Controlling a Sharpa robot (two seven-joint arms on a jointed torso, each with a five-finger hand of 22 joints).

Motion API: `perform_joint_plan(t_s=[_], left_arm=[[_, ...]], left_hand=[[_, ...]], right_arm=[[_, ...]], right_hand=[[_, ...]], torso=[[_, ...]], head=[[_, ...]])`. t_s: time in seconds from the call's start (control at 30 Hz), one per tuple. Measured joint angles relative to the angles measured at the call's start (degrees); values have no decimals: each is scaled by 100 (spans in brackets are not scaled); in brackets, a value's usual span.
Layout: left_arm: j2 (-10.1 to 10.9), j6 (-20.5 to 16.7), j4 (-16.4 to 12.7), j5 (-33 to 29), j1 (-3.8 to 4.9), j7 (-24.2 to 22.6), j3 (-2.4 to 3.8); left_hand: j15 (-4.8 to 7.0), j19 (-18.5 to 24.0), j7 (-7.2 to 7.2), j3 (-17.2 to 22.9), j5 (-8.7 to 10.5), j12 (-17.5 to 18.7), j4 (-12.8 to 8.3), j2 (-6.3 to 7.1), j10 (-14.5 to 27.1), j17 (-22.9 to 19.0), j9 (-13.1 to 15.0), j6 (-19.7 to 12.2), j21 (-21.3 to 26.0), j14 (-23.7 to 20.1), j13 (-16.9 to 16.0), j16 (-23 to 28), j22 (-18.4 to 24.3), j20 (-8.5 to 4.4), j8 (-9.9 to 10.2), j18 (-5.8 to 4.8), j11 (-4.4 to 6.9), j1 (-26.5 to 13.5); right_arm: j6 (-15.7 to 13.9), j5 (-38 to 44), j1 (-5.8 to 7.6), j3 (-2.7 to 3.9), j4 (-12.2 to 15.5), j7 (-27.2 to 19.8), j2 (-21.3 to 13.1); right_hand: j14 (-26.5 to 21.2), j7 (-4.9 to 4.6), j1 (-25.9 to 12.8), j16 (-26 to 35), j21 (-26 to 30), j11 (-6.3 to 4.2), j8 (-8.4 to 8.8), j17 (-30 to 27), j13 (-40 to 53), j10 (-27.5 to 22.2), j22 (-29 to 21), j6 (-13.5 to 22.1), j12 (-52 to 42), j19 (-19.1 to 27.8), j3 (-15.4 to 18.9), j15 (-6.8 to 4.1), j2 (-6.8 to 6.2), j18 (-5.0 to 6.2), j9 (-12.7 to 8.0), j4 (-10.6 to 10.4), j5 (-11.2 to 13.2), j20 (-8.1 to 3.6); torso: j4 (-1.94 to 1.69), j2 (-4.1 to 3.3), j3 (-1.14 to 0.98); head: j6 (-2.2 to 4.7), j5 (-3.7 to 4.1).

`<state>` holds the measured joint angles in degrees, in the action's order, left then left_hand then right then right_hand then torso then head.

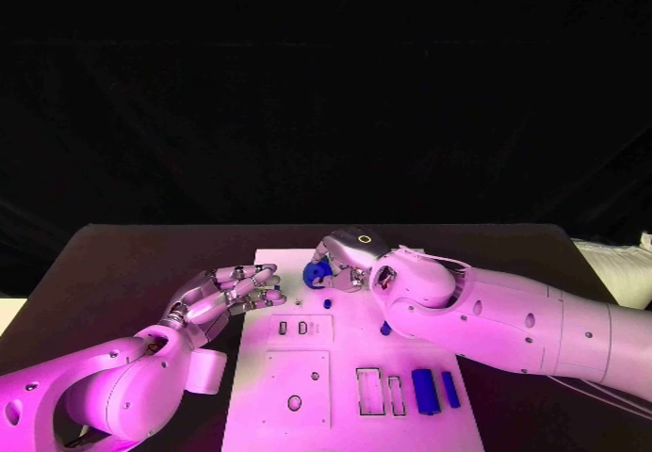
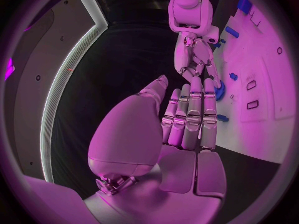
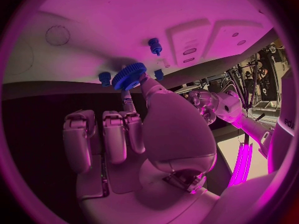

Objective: Assemble the parts on the task board

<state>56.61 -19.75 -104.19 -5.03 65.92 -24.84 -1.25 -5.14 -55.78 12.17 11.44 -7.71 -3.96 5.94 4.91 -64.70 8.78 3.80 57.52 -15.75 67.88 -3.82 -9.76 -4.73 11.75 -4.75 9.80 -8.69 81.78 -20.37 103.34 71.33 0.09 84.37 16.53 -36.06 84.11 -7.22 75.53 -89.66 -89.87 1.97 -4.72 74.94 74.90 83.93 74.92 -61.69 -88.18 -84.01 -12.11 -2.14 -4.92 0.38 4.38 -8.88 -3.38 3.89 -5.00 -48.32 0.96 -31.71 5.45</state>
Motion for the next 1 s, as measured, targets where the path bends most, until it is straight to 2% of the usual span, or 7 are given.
perform_joint_plan(t_s=[0.17,0.3,0.37,0.47,0.7,0.83,1.0], left_arm=[[0,3,0,0,0,1,0],[3,4,-1,0,0,2,0],[4,4,-1,0,0,3,0],[5,4,-2,0,0,3,0],[8,5,-2,0,0,5,0],[9,5,-2,0,0,5,0],[12,5,-2,0,0,6,0]], left_hand=[[0,0,0,0,0,0,0,0,20,0,0,0,0,0,0,0,0,0,0,0,-20,0],[0,0,0,9,0,0,-9,0,21,0,0,0,0,0,0,0,-1,0,0,-1,-21,0],[0,0,0,13,0,0,-13,0,20,-1,0,0,0,0,1,0,-1,0,0,0,-21,0],[0,0,0,13,0,8,-13,0,21,-1,0,0,0,0,5,0,-1,0,0,0,-21,0],[0,0,0,13,0,20,-13,0,20,5,0,0,0,0,5,0,6,0,22,0,-21,0],[0,0,0,30,0,20,4,0,21,5,0,0,0,0,4,0,6,0,22,-1,-21,0],[0,0,0,30,0,20,4,0,20,5,0,0,0,0,4,0,5,0,22,-1,-21,0]], right_arm=[[57,51,-6,-12,-75,50,35],[134,80,-14,-15,-98,89,51],[176,87,-14,-15,-103,104,57],[241,92,-14,-16,-109,128,62],[361,80,-13,-19,-114,170,56],[357,55,-12,-19,-115,184,36],[-29,-11,-39,-19,12,152,-131]], right_hand=[[-14,-75,-201,0,0,88,120,0,0,5,0,333,76,0,97,56,-149,0,-61,-128,39,44],[-9,-138,-454,0,0,106,120,-1,5,4,0,502,156,1,294,93,-296,0,-68,-391,39,85],[-9,-137,-682,0,0,148,120,-1,5,6,-1,541,195,1,434,133,-262,1,-68,-655,39,126],[-9,-144,-785,0,0,153,120,-1,5,10,-1,548,195,1,557,133,-199,1,-58,-789,1,126],[-9,-116,-1016,0,0,153,120,-1,4,11,-1,520,195,1,752,133,32,1,-45,-780,-217,126],[-9,-118,-1074,0,0,153,120,-2,4,11,-1,518,194,1,799,133,91,1,-45,-780,-303,126],[-9,-118,-970,0,0,153,120,-2,4,11,3,479,147,1,834,132,270,1,-45,-747,-606,126]], torso=[[1,1,2],[1,1,2],[1,1,2],[1,1,2],[3,1,1],[7,1,1],[10,2,-8]], head=[[-1,-1],[0,2],[0,3],[0,4],[-4,4],[3,3],[18,13]])
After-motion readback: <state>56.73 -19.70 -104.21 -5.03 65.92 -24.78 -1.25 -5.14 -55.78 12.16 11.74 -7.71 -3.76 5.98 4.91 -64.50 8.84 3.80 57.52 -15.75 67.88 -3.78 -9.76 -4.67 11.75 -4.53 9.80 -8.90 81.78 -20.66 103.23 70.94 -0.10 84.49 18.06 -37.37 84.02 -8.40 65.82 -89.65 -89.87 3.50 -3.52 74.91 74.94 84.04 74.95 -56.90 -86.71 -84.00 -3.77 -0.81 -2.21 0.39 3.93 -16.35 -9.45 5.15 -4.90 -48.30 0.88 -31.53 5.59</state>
